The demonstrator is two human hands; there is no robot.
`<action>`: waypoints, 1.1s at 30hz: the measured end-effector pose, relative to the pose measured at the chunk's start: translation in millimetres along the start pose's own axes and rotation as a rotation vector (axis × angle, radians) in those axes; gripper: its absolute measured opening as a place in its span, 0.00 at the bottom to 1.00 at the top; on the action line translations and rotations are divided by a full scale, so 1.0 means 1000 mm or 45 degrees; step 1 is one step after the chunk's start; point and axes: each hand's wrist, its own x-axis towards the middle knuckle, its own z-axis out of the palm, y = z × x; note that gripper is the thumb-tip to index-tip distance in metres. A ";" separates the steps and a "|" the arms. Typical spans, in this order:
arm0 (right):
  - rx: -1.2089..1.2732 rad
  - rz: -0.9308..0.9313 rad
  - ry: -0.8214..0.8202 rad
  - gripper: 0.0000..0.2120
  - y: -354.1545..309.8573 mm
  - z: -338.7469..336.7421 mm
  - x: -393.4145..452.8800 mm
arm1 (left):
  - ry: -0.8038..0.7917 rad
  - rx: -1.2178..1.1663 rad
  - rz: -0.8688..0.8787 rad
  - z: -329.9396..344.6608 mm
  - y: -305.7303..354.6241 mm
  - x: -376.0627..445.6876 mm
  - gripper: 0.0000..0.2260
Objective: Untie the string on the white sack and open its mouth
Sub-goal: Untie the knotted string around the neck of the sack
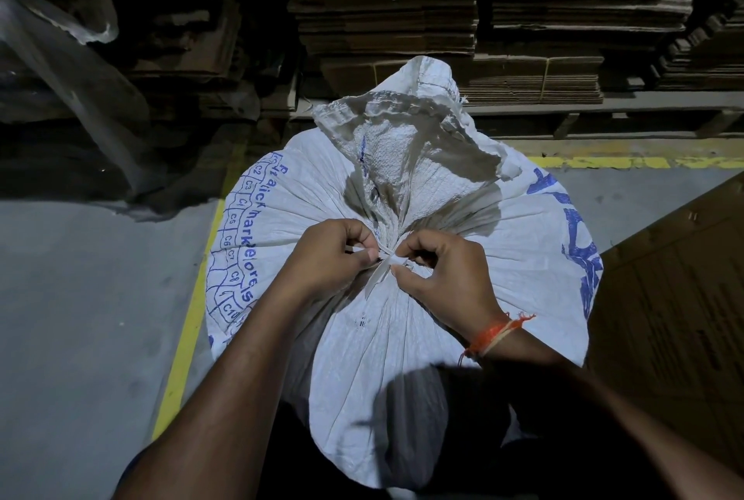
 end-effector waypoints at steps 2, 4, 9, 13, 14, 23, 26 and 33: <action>-0.002 -0.001 0.001 0.06 0.000 0.000 0.000 | -0.003 -0.003 -0.005 0.001 0.000 0.000 0.08; -0.004 -0.005 0.001 0.06 0.000 0.000 0.000 | -0.002 -0.002 0.000 0.002 0.001 0.000 0.08; -0.007 -0.006 0.002 0.06 0.000 0.000 0.000 | 0.000 -0.036 -0.018 0.004 0.002 0.000 0.07; -0.009 -0.010 0.000 0.06 0.000 0.000 0.000 | -0.007 -0.087 -0.035 0.006 0.002 -0.001 0.05; -0.012 -0.014 0.000 0.06 0.000 0.000 0.000 | -0.005 -0.090 -0.038 0.006 0.001 -0.001 0.05; -0.041 -0.038 0.035 0.06 0.001 0.005 -0.001 | 0.006 -0.113 -0.082 0.011 0.008 -0.003 0.06; -0.047 -0.048 0.054 0.06 0.001 0.006 -0.002 | -0.001 -0.156 -0.108 0.011 0.009 -0.003 0.07; -0.039 -0.057 0.055 0.06 0.002 0.007 -0.002 | -0.004 -0.156 -0.121 0.012 0.009 -0.003 0.06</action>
